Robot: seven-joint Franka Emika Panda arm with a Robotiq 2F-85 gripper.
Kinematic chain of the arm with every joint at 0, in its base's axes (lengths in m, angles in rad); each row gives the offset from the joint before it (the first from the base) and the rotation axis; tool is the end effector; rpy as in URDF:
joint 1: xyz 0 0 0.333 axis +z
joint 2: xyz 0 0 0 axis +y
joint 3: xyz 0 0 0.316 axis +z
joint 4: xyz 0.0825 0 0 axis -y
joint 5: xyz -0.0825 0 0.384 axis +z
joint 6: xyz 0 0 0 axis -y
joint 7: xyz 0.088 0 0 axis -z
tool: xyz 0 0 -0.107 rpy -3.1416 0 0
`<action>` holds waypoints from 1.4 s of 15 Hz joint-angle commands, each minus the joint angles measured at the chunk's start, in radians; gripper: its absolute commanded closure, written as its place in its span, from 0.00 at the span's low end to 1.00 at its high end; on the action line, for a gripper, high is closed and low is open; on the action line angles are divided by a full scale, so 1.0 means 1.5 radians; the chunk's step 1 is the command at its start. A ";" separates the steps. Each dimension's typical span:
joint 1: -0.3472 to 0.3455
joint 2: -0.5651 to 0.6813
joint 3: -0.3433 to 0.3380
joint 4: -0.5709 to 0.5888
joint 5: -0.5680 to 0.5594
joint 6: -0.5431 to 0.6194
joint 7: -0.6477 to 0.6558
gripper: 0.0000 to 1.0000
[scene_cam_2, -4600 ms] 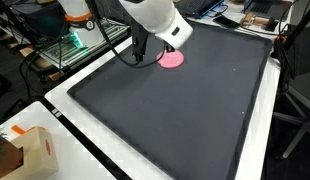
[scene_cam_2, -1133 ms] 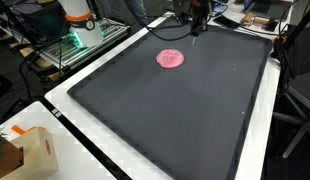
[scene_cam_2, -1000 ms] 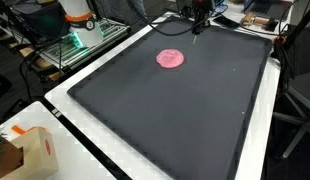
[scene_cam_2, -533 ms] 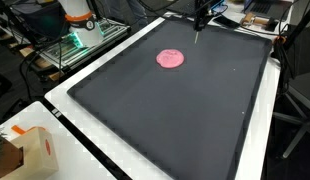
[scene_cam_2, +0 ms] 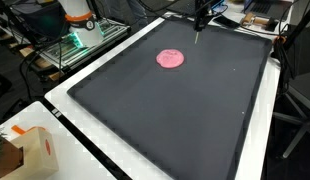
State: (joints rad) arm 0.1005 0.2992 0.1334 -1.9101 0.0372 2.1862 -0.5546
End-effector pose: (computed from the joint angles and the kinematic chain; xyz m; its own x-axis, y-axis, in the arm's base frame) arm 0.5988 0.1401 0.3406 0.7243 0.6893 0.0179 0.6886 -0.7218 -0.0702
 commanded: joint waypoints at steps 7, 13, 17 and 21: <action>0.035 -0.001 -0.009 -0.003 -0.132 0.006 0.142 0.97; 0.093 0.001 -0.007 0.002 -0.257 -0.022 0.348 0.97; 0.133 0.008 -0.011 0.006 -0.333 -0.055 0.482 0.97; 0.160 0.021 -0.008 0.017 -0.372 -0.140 0.578 0.97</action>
State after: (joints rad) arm 0.3057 0.3110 0.1306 -1.9078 -0.4746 2.0712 0.2211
